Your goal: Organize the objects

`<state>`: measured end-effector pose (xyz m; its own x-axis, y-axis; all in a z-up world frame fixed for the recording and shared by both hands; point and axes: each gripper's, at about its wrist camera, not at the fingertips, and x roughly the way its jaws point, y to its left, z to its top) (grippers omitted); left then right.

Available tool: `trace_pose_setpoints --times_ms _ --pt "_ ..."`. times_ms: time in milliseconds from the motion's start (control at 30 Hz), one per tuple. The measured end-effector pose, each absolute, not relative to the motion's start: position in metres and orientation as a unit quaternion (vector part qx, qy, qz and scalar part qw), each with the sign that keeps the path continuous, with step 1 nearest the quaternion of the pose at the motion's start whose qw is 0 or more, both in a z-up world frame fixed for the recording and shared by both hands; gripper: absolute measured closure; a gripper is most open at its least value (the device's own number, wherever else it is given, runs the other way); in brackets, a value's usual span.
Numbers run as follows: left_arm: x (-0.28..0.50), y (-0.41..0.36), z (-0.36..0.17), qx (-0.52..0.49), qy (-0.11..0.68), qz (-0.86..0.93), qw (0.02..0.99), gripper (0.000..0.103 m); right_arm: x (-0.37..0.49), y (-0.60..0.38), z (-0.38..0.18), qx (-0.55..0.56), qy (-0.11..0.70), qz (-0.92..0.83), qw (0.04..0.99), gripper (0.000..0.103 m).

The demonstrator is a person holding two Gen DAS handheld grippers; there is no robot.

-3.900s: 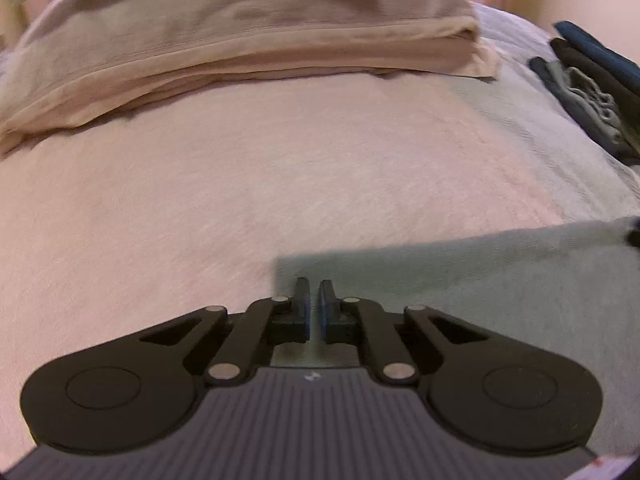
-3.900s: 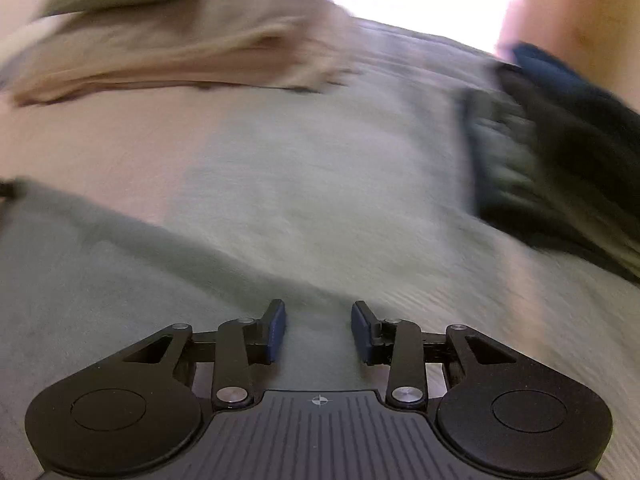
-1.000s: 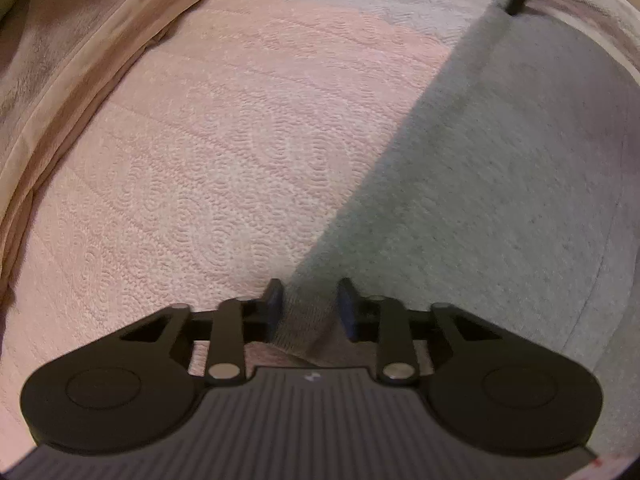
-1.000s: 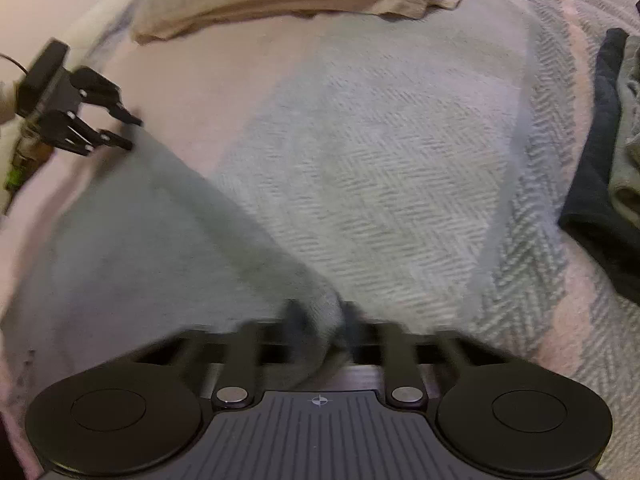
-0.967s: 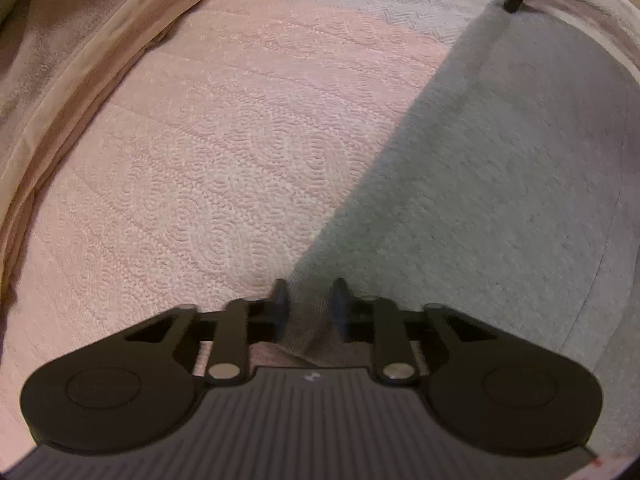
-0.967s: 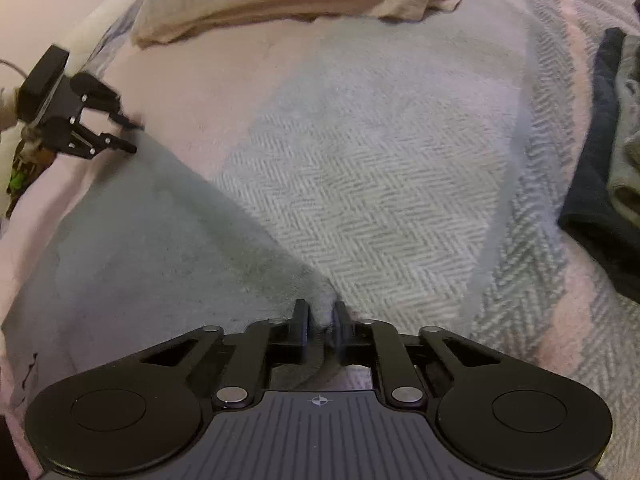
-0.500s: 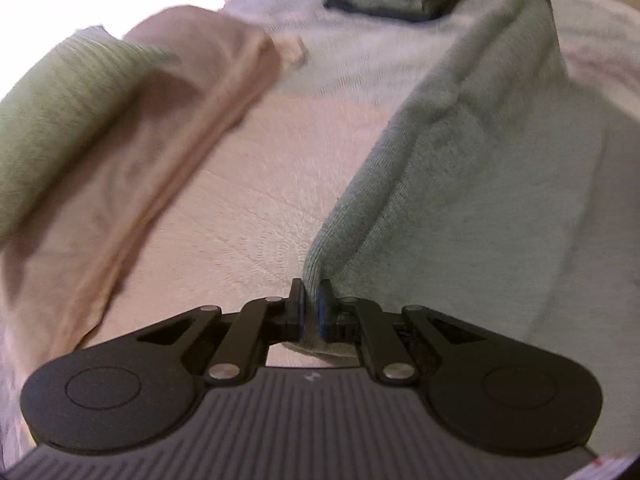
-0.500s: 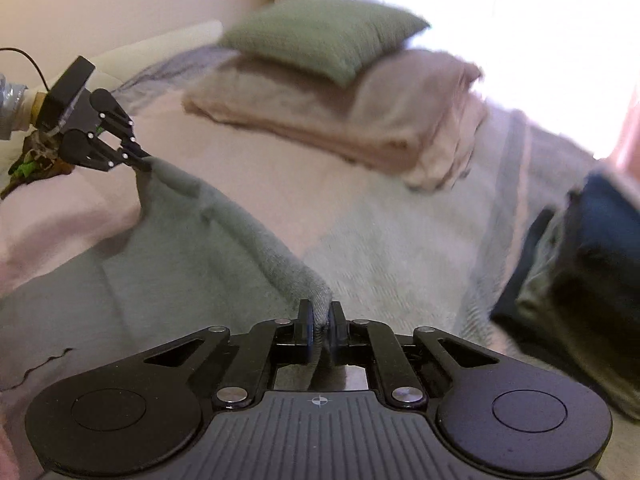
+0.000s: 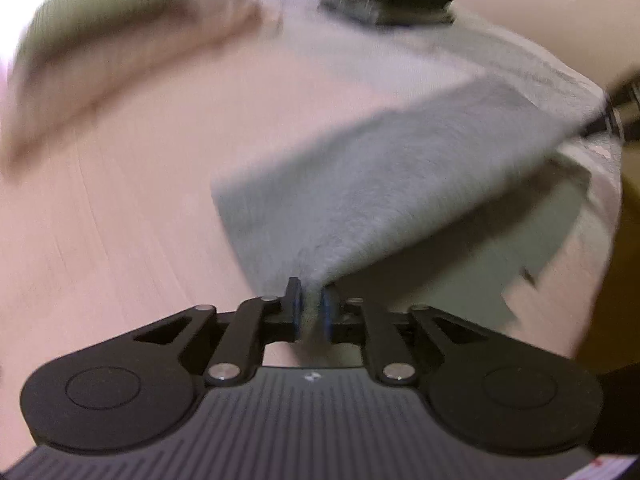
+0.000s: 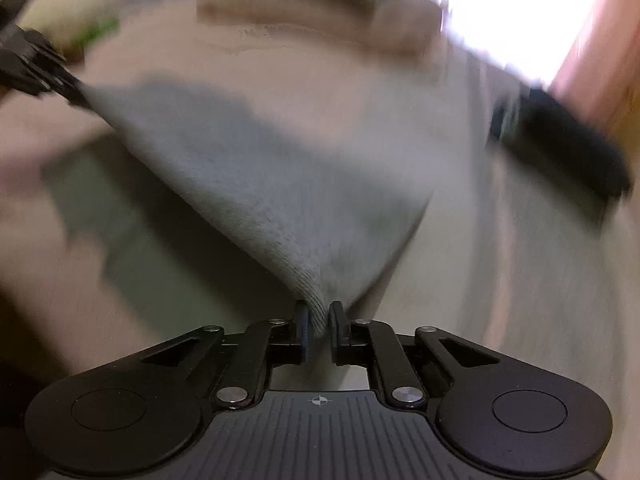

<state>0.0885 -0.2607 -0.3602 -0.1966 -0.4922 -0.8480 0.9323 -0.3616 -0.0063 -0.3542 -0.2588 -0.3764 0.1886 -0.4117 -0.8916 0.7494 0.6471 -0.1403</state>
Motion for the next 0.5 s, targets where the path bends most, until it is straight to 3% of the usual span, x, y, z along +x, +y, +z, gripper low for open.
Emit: trace_pose_setpoints --times_ms 100,167,233,400,500 --pt "0.095 -0.234 -0.388 0.364 0.378 -0.686 0.504 0.085 -0.36 -0.241 -0.398 0.255 0.486 -0.431 0.716 0.094" --pt "0.099 -0.223 -0.394 0.316 0.43 -0.67 0.517 0.082 -0.369 -0.238 -0.398 0.336 0.424 -0.468 0.699 0.084" --pt "0.102 -0.218 -0.396 0.262 0.474 -0.656 0.526 0.075 -0.382 -0.234 -0.397 0.425 0.324 -0.493 0.687 0.058" --pt "0.113 -0.214 -0.41 0.13 0.565 -0.6 0.551 0.072 -0.407 -0.249 -0.411 0.587 0.11 -0.504 0.624 0.056" --pt "0.121 -0.217 -0.422 0.063 0.608 -0.561 0.558 0.067 -0.414 -0.256 -0.428 0.636 0.051 -0.507 0.579 0.056"
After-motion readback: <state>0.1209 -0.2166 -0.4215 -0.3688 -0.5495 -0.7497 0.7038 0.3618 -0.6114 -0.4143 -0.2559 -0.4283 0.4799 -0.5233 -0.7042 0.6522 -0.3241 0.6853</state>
